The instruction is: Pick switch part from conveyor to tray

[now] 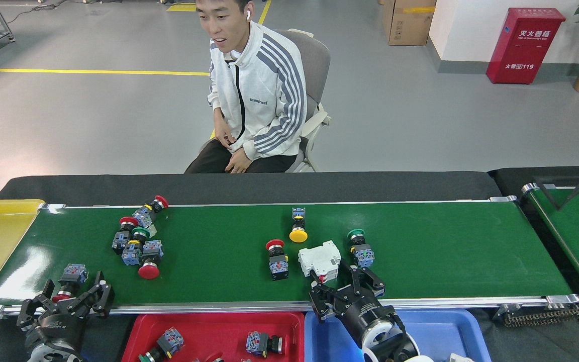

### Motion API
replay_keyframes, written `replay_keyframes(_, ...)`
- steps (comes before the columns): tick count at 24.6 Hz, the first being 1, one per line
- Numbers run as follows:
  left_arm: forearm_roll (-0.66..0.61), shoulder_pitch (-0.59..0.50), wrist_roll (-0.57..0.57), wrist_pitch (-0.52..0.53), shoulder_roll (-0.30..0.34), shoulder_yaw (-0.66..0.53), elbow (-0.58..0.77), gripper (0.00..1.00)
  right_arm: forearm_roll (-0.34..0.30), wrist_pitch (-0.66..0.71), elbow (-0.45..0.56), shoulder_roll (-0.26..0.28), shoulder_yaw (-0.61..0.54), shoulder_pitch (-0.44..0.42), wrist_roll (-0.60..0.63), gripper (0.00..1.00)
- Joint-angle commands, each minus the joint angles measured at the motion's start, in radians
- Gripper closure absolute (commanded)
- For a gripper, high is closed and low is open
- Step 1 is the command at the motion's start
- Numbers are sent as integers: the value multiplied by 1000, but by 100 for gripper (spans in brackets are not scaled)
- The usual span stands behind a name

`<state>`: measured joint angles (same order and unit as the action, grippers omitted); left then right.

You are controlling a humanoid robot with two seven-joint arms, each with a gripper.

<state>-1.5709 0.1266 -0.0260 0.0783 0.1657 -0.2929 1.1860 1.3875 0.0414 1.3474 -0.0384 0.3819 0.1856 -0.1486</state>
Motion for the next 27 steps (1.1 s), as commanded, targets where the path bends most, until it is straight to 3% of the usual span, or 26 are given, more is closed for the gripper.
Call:
replay_keyframes(1,3,16,11,3,20,-3,-22,33,-2,5,12,0,0,21,3,96)
replay_keyframes(3,3,16,35,8,24,-2,-45,40,-2,5,13,0,2,23,4,96)
replay_keyframes(7,49,1,109,110,26,-3,-42,75,-2,5,21,-3,3,23,7,98)
replay_keyframes(9,134,-18,113,187,31,-6,-9,85,-5,3,44,-1,2,23,35,98)
replay_keyframes(12,150,-93,113,236,31,-5,109,89,-8,5,107,6,-6,9,121,98)
replay_keyframes(14,169,-176,113,327,29,-8,245,88,-18,25,167,83,-31,-18,162,98)
replay_keyframes(16,195,-289,109,445,29,-3,365,82,-68,98,210,160,-58,-71,198,98)
replay_keyframes(19,201,-461,103,663,-3,1,532,29,-194,350,259,278,-163,-192,218,97)
replay_keyframes(20,203,-476,104,689,-23,4,544,2,-217,437,262,295,-198,-232,219,97)
replay_keyframes(22,204,-484,106,707,-57,8,558,0,-235,592,262,302,-264,-299,216,95)
replay_keyframes(24,203,-489,106,704,-68,8,561,0,-235,721,266,296,-321,-357,216,87)
replay_keyframes(25,201,-489,106,703,-74,8,560,0,-235,744,276,295,-331,-380,216,77)
replay_keyframes(26,200,-489,106,699,-77,1,557,0,-235,744,292,295,-336,-402,215,50)
replay_keyframes(27,200,-489,106,692,-78,-6,557,0,-235,744,312,295,-337,-422,215,10)
